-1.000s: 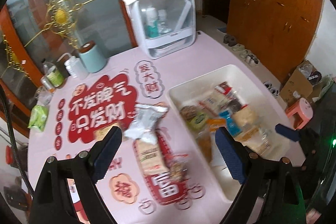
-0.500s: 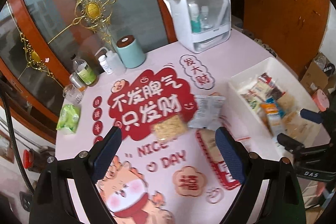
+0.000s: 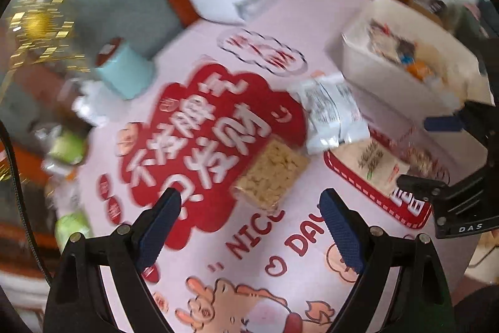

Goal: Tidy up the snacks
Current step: 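Withdraw both tools from the bin back over the remaining snacks, then grasp the clear bag of puffs with the left tool while the right tool grasps the beige biscuit bag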

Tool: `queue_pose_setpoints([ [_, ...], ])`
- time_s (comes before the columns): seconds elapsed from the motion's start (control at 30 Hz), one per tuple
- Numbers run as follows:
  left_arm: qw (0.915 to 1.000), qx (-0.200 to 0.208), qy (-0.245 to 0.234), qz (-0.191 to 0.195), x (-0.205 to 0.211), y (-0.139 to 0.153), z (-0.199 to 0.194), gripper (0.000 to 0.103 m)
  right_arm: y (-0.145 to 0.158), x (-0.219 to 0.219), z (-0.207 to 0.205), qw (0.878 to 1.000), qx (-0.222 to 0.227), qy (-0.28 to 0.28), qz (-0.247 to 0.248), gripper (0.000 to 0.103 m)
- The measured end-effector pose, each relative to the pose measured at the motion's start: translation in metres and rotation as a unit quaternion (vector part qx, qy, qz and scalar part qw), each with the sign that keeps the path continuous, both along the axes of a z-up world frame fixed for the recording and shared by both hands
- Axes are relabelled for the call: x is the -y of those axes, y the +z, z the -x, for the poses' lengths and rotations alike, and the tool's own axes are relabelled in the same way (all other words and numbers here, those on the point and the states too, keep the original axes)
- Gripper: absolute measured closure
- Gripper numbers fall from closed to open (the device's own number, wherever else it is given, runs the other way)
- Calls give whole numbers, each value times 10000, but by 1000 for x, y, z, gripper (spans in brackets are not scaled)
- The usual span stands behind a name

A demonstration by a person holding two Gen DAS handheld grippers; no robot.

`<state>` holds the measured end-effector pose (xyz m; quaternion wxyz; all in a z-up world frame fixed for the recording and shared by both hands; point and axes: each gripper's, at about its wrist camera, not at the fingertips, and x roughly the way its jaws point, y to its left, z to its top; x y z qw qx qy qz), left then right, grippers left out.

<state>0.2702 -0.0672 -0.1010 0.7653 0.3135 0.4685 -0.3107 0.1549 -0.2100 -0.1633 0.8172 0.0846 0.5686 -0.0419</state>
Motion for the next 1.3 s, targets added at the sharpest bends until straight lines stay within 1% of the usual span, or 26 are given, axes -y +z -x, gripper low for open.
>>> queue_pose_setpoints([
  [0.03,9997,-175,-178,-22,4,-13,-5,13,-6,-1,-3,10000,-76,-22,35,16],
  [0.13,9979,-386,-498,-115,17,-42,-13,13,-27,-3,-11,9994,-312,-111,114,16],
  [0.23,9958,-676,-595,-155,27,-70,-23,13,-42,-3,-14,9983,-511,-209,160,16],
  [0.37,9943,-918,-501,-188,33,-98,-37,13,-50,-3,-17,9976,-609,-244,228,16],
  [0.43,9933,-1075,-403,-144,34,-106,-46,13,-54,-3,-17,9974,-656,-239,191,16],
  [0.53,9917,-1245,-318,-103,34,-116,-55,13,-55,-6,-19,9971,-667,-187,306,15],
  [0.67,9901,-1379,-222,-119,35,-128,-63,13,-56,-6,-20,9974,-635,-174,286,15],
  [0.7,9901,-1381,-206,-138,36,-131,-64,15,-56,-6,-20,9975,-612,-187,305,16],
  [0.73,9900,-1389,-189,-169,36,-134,-65,23,-56,-6,-20,9976,-584,-198,327,16],
  [0.77,9897,-1405,-178,-198,37,-136,-65,24,-56,-7,-20,9976,-565,-208,350,18],
  [0.8,9901,-1386,-145,-168,36,-136,-65,27,-56,-6,-19,9976,-538,-213,383,26],
  [0.83,9902,-1384,-117,-173,36,-136,-65,30,-55,-8,-18,9975,-485,-212,477,42],
  [0.87,9904,-1372,-79,-171,35,-136,-64,31,-54,-9,-18,9977,-436,-177,490,47],
  [0.93,9911,-1317,45,-193,32,-134,-63,40,-52,-10,-16,9986,-393,-89,354,47],
  [1.07,9929,-1123,303,-228,20,-127,-53,42,-50,-13,-10,9992,-353,-85,149,48],
  [1.2,9930,-1039,552,-90,7,-111,-35,43,-39,-18,3,9997,-231,-9,-51,48],
  [1.3,9917,-1033,758,78,-5,-91,-20,43,-28,-27,13,9997,-94,91,-187,48],
])
